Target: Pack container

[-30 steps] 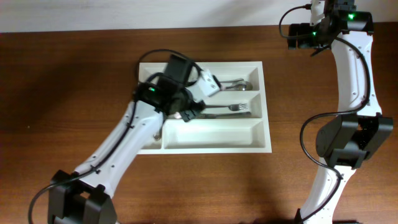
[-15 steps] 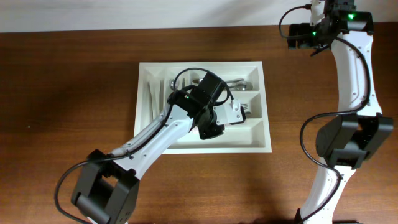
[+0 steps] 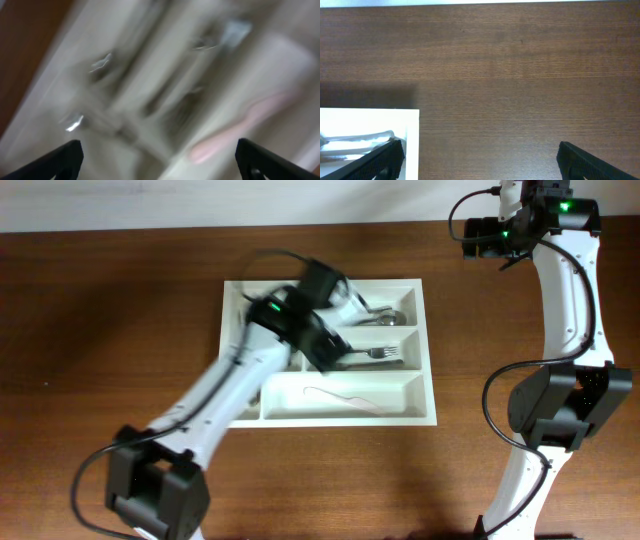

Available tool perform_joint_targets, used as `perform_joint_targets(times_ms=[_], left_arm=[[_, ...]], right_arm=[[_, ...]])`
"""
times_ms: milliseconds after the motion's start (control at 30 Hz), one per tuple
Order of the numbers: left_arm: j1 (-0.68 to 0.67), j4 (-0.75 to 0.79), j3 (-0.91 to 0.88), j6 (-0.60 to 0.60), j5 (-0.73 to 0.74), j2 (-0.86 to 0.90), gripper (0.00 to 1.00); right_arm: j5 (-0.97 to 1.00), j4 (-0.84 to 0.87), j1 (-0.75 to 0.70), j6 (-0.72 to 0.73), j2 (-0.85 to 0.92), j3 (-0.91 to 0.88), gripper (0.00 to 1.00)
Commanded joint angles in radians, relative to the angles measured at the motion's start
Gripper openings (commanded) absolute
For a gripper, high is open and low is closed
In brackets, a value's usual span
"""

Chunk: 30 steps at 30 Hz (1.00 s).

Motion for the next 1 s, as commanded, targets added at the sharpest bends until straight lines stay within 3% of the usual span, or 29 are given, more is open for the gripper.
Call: perform_joint_targets(times_ms=[0,67,200,400,967], left_arm=[[0.160,-0.106,0.097,-0.460,-0.214,-0.060,0.99],[0.254,-0.159,0.115,-0.523,-0.197,-0.060,0.99],[0.436,-0.208,0.116,-0.525,-0.169,-0.060,0.99],[0.595,-0.215,0.116,-0.524,-0.093,-0.060,0.99],[0.622,-0.216,0.116,-0.524,-0.093,-0.060,0.99]], right_arm=[[-0.002,0.000,0.003,0.005,-0.025,0.017,0.99],[-0.002,0.000,0.003,0.005,-0.025,0.017,0.99],[-0.002,0.000,0.003,0.005,-0.025,0.017,0.99],[-0.002,0.000,0.003,0.005,-0.025,0.017,0.99],[-0.002,0.000,0.003,0.005,-0.025,0.017,0.99]])
